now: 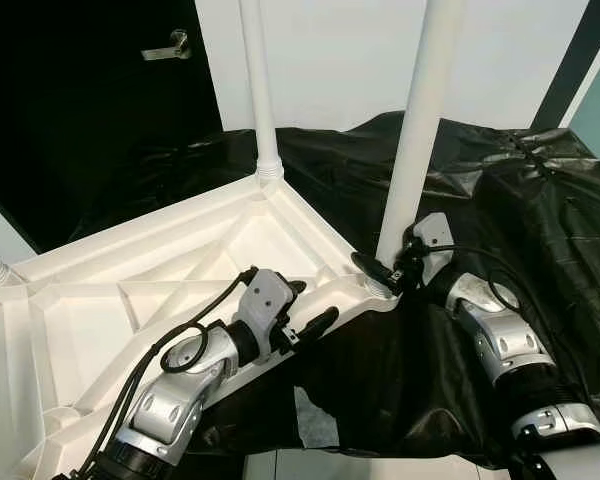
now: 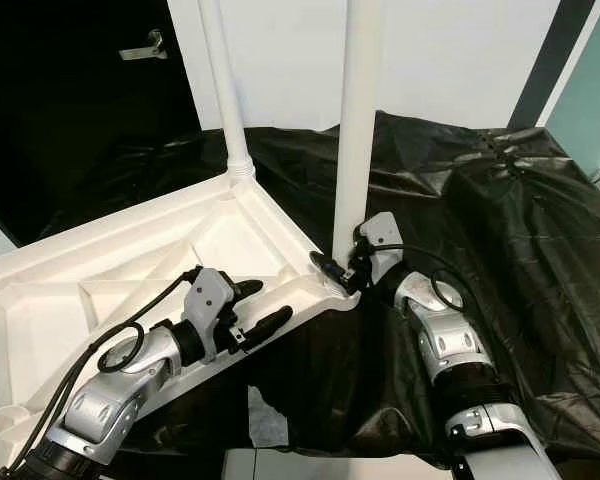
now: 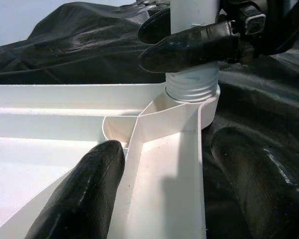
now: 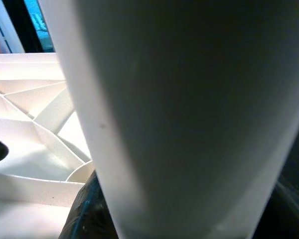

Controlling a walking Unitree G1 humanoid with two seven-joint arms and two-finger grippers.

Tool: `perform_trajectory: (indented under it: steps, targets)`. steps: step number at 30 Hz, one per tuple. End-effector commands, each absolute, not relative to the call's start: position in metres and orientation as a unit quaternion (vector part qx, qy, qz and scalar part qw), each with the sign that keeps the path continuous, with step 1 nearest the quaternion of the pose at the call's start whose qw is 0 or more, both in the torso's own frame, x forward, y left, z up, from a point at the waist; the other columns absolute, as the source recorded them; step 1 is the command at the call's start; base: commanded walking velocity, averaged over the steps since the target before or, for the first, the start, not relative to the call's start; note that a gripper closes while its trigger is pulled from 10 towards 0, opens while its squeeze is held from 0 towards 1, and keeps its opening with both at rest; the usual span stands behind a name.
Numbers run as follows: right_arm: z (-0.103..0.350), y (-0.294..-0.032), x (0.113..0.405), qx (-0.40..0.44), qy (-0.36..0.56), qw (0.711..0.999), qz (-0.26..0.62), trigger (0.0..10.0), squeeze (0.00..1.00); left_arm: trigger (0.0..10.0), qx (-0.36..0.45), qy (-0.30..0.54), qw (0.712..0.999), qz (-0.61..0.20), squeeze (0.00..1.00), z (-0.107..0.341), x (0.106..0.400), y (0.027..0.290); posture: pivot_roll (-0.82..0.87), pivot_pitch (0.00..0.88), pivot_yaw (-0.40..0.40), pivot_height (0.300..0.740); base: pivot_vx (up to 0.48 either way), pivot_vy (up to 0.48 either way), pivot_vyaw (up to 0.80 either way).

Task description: Building children table

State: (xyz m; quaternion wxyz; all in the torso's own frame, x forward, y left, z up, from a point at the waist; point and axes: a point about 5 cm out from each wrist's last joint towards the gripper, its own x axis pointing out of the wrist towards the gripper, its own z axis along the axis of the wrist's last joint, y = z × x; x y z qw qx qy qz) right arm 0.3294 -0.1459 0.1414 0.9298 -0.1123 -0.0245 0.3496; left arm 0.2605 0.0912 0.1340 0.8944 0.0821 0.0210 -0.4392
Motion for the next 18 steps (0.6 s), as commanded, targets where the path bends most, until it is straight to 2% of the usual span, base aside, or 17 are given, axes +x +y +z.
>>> perform_trajectory:
  steps: [1, 2, 3, 4, 5, 9, 14, 16, 18]
  targets:
    - [0.123, -0.144, 0.324, -0.115, 0.015, 0.932, 0.344, 0.0, 0.0, 10.0, 0.089, 0.025, 0.883, -0.46, 0.0, 0.132, 0.257, 0.09, 0.01, 0.0, -0.007, 0.74, 0.0, 0.0, 0.0]
    - [0.123, -0.144, 0.324, -0.115, 0.015, 0.932, 0.344, 0.0, 0.0, 10.0, 0.089, 0.025, 0.883, -0.46, 0.0, 0.132, 0.257, 0.09, 0.01, 0.0, -0.007, 0.74, 0.0, 0.0, 0.0]
    - [0.12, -0.142, 0.322, -0.109, 0.017, 0.938, 0.328, 9.2, 0.0, 10.0, 0.088, 0.025, 0.883, -0.46, 0.0, 0.133, 0.258, 0.09, 0.01, 0.0, -0.004, 0.74, 0.0, 0.0, 0.0]
    - [0.12, -0.142, 0.322, -0.109, 0.017, 0.938, 0.328, 9.2, 0.0, 10.0, 0.088, 0.025, 0.883, -0.46, 0.0, 0.133, 0.258, 0.09, 0.01, 0.0, -0.004, 0.74, 0.0, 0.0, 0.0]
    - [0.118, -0.138, 0.32, -0.096, 0.019, 0.949, 0.301, 10.0, 0.0, 10.0, 0.088, 0.025, 0.882, -0.462, 0.0, 0.133, 0.258, 0.089, 0.0, 0.0, 0.001, 0.74, 0.0, 0.0, 0.0]
    - [0.117, -0.129, 0.316, -0.053, 0.024, 0.972, 0.228, 10.0, 0.0, 10.0, 0.088, 0.025, 0.881, -0.465, 0.0, 0.134, 0.257, 0.089, 0.0, 0.0, 0.01, 0.74, 0.0, 0.0, 0.0]
    - [0.118, -0.122, 0.312, -0.036, 0.019, 0.981, 0.19, 10.0, 0.0, 10.0, 0.089, 0.025, 0.88, -0.466, 0.0, 0.134, 0.257, 0.09, 0.0, 0.0, 0.013, 0.74, 0.0, 0.0, 0.0]
    - [0.118, -0.117, 0.308, -0.019, 0.017, 0.99, 0.139, 10.0, 0.0, 10.0, 0.088, 0.025, 0.88, -0.466, 0.0, 0.135, 0.257, 0.09, 0.0, 0.0, 0.015, 0.74, 0.0, 0.0, 0.0]
    - [0.118, -0.117, 0.308, -0.019, 0.017, 0.99, 0.139, 10.0, 0.0, 10.0, 0.088, 0.025, 0.88, -0.466, 0.0, 0.135, 0.257, 0.09, 0.0, 0.0, 0.015, 0.74, 0.0, 0.0, 0.0]
